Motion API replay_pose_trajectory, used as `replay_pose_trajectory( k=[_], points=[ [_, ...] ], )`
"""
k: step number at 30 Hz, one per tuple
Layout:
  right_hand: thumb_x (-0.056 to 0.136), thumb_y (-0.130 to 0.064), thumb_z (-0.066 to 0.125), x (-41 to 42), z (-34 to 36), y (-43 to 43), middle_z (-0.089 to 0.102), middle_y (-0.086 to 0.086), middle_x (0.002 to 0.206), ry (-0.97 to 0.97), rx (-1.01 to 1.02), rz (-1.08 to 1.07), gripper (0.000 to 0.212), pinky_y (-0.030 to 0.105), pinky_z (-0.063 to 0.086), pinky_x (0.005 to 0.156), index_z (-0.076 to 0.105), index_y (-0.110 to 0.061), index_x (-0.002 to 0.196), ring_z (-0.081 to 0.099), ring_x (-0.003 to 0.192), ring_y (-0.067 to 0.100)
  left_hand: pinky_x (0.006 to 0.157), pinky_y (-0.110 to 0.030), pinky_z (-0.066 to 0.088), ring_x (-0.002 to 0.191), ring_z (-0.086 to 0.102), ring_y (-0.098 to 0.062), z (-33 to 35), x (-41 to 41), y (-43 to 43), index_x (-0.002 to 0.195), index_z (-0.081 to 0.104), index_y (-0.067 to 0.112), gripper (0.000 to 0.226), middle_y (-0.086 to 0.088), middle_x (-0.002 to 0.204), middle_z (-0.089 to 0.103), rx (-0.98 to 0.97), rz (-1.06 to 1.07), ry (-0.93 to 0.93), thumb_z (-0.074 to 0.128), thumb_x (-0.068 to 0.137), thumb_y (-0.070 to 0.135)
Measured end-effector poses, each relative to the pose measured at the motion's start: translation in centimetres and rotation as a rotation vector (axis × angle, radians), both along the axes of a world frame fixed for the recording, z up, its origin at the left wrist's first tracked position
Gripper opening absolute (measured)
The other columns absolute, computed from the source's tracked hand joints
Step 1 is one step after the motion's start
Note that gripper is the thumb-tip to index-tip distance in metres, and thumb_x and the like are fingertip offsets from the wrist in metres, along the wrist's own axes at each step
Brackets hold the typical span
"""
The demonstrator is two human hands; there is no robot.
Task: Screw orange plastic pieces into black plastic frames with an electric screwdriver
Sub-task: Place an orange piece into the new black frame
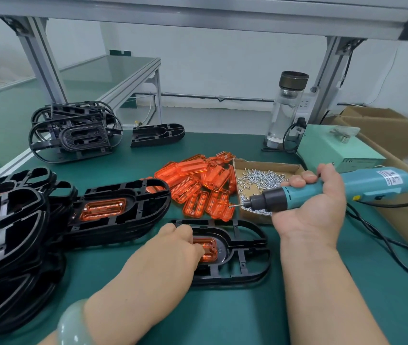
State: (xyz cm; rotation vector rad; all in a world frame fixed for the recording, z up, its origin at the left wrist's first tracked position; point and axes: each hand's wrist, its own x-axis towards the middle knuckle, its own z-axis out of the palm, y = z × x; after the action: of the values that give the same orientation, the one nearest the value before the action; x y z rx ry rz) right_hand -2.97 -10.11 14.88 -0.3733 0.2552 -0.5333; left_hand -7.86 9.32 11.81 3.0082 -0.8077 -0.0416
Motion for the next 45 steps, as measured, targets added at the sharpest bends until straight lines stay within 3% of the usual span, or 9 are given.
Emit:
replay_pose_trajectory(
  k=[9, 18, 23, 29, 34, 37, 41, 43, 45],
  points=[
    [0.093, -0.019, 0.060, 0.0, -0.1, -0.1, 0.048, -0.009, 0.057, 0.015, 0.005, -0.008, 0.026, 0.017, 0.042, 0.053, 0.045, -0.021, 0.071, 0.044, 0.045, 0.007, 0.095, -0.022, 0.035, 0.106, 0.034, -0.012, 0.0, -0.2, 0.3, 0.135, 0.043, 0.033, 0.057, 0.012, 0.124, 0.043, -0.066, 0.017, -0.009, 0.034, 0.089, 0.002],
    [0.094, -0.020, 0.060, 0.0, -0.1, 0.0, 0.047, -0.009, 0.057, 0.020, 0.004, -0.013, 0.025, 0.016, 0.042, 0.053, 0.046, -0.021, 0.072, 0.044, 0.045, 0.007, 0.100, -0.028, 0.040, 0.124, 0.035, -0.013, -0.4, -2.0, -1.0, 0.130, 0.039, 0.026, 0.044, 0.009, 0.131, 0.042, -0.063, 0.132, 0.015, 0.030, 0.091, 0.009],
    [0.093, -0.019, 0.060, 0.0, 0.0, 0.1, 0.047, -0.009, 0.057, 0.027, -0.004, -0.018, 0.024, 0.017, 0.041, 0.054, 0.046, -0.021, 0.074, 0.043, 0.046, 0.007, 0.103, -0.025, 0.034, 0.141, 0.020, -0.011, -0.6, -2.9, -1.3, 0.142, 0.024, 0.029, 0.054, 0.009, 0.153, 0.020, -0.096, 0.152, 0.036, 0.027, 0.092, 0.008],
    [0.095, -0.020, 0.058, 0.0, 0.1, 0.2, 0.047, -0.010, 0.057, 0.024, -0.022, -0.006, 0.023, 0.020, 0.041, 0.056, 0.045, -0.021, 0.075, 0.043, 0.046, 0.006, 0.098, -0.009, 0.033, 0.120, 0.046, -0.001, -0.3, -1.7, 0.3, 0.133, 0.042, 0.043, 0.063, 0.027, 0.138, 0.038, -0.412, 0.226, 0.036, 0.039, 0.085, 0.003],
    [0.094, -0.020, 0.058, 0.0, 0.1, 0.2, 0.047, -0.010, 0.057, 0.020, -0.023, -0.007, 0.024, 0.018, 0.041, 0.055, 0.045, -0.021, 0.074, 0.043, 0.046, 0.007, 0.075, 0.011, 0.026, 0.089, 0.051, 0.010, -0.3, -1.6, 2.5, 0.110, 0.067, 0.032, 0.050, 0.024, 0.104, 0.057, -0.765, 0.381, -0.137, 0.045, 0.086, -0.006],
    [0.095, -0.020, 0.058, 0.0, 0.1, 0.2, 0.046, -0.010, 0.057, 0.023, -0.024, -0.005, 0.025, 0.018, 0.041, 0.054, 0.044, -0.021, 0.074, 0.043, 0.046, 0.007, 0.084, 0.004, 0.031, 0.095, 0.055, 0.010, 0.1, -1.8, 1.7, 0.111, 0.066, 0.032, 0.028, 0.026, 0.104, 0.059, -0.692, 0.180, -0.124, 0.053, 0.089, 0.020],
    [0.094, -0.020, 0.059, -0.1, 0.2, 0.0, 0.047, -0.010, 0.057, 0.022, -0.009, -0.013, 0.026, 0.019, 0.041, 0.054, 0.044, -0.021, 0.073, 0.044, 0.046, 0.007, 0.104, -0.008, 0.019, 0.128, 0.033, 0.006, -1.0, -1.7, -0.4, 0.133, 0.046, 0.037, 0.040, 0.028, 0.138, 0.039, -0.479, -0.021, -0.013, 0.037, 0.095, 0.047],
    [0.094, -0.021, 0.059, -0.1, 0.2, -0.2, 0.047, -0.010, 0.057, 0.020, -0.005, -0.025, 0.025, 0.018, 0.041, 0.054, 0.045, -0.021, 0.073, 0.044, 0.045, 0.007, 0.093, -0.001, 0.025, 0.115, 0.047, 0.011, -0.9, -1.8, -0.8, 0.117, 0.062, 0.037, 0.029, 0.031, 0.124, 0.052, -0.395, -0.064, 0.010, 0.047, 0.092, 0.041],
    [0.094, -0.021, 0.059, -0.1, 0.3, -0.3, 0.047, -0.010, 0.056, 0.016, -0.004, -0.035, 0.025, 0.018, 0.041, 0.054, 0.045, -0.021, 0.074, 0.044, 0.045, 0.007, 0.071, -0.001, 0.040, 0.080, 0.059, 0.015, -0.1, -1.8, -0.8, 0.078, 0.072, 0.040, 0.015, 0.032, 0.087, 0.064, -0.367, -0.093, -0.059, 0.058, 0.072, 0.044]
  ],
)
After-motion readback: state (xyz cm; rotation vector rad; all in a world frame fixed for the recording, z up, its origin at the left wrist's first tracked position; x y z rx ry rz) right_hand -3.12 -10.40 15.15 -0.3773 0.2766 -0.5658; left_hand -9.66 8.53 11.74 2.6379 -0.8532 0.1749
